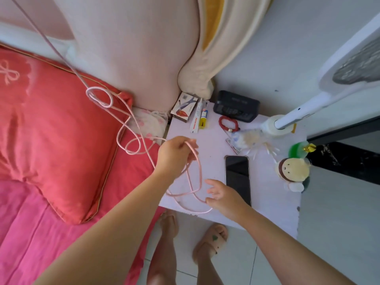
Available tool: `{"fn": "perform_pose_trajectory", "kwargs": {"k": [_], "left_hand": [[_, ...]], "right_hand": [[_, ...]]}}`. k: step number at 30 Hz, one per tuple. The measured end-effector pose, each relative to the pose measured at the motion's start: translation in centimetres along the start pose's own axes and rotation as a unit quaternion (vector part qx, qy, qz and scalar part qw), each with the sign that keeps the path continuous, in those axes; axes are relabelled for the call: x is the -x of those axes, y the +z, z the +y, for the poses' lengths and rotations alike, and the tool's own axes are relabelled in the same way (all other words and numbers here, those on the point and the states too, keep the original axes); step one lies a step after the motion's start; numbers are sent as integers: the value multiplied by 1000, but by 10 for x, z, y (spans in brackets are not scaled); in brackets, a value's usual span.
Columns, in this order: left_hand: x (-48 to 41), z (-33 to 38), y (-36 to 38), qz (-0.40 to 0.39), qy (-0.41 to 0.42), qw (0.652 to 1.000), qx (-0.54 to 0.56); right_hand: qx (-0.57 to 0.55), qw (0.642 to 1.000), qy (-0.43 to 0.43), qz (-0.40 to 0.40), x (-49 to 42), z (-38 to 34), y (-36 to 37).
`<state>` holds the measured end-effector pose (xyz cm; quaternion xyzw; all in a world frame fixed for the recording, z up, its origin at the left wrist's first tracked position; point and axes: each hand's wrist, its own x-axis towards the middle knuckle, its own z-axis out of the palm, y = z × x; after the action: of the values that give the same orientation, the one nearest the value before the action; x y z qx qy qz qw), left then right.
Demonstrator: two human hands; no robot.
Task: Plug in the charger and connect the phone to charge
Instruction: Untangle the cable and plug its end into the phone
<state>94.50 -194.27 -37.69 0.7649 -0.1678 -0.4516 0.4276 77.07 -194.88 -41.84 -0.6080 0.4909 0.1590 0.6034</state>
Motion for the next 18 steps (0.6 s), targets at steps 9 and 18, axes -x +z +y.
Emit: {"fn": "perform_pose_trajectory", "kwargs": {"k": [9, 18], "left_hand": [[-6, 31, 7, -31, 7, 998, 54], [-10, -37, -22, -75, 15, 963, -257]], "right_hand": [[-68, 994, -25, 80, 11, -24, -28], [58, 979, -10, 194, -7, -10, -34]]}}
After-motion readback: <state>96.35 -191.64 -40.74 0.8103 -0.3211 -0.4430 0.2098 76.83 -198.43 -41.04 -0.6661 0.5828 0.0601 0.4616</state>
